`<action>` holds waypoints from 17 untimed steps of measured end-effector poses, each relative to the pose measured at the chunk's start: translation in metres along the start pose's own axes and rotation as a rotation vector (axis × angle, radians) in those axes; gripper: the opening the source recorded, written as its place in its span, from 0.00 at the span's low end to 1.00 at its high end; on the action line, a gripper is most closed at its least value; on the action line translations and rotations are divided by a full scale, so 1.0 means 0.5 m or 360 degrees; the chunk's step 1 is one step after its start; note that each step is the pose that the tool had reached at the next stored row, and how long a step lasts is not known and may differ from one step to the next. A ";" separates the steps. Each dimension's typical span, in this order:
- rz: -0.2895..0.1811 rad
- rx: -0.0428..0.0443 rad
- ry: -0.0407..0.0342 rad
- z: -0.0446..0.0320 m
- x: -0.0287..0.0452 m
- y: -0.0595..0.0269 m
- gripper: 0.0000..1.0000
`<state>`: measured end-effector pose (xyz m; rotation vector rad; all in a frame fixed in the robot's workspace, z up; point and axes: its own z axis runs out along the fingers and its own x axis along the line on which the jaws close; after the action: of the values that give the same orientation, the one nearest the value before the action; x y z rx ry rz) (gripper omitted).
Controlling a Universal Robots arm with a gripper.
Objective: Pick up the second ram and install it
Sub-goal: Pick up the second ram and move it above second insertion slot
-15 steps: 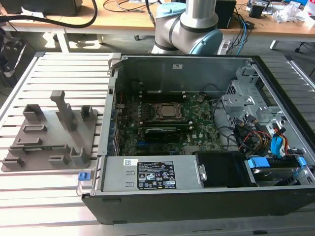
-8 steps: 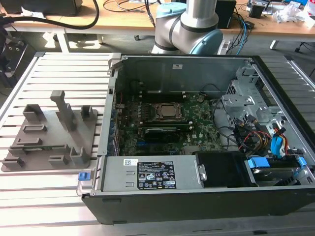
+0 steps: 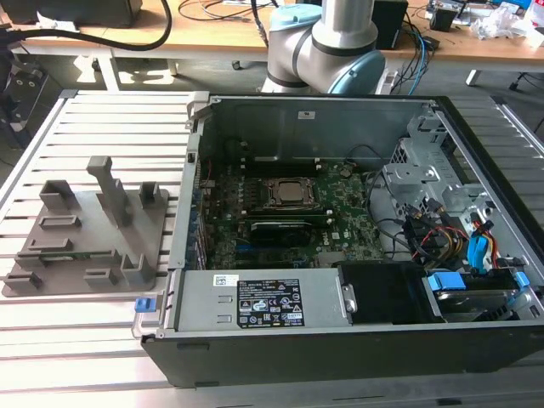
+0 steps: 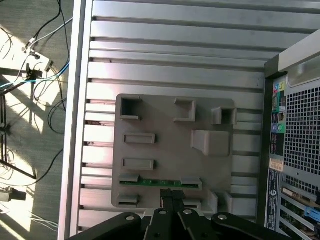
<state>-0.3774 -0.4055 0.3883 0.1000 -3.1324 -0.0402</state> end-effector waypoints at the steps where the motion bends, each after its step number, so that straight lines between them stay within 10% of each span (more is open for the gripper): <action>1: 0.0000 0.0000 0.0000 0.000 0.000 0.000 0.11; 8: -0.0037 0.0000 0.0001 0.000 0.000 0.000 0.11; 17: -0.0361 0.0001 0.0010 0.000 0.000 0.000 0.11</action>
<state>-0.3774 -0.4053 0.3883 0.4535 -3.0979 -0.0395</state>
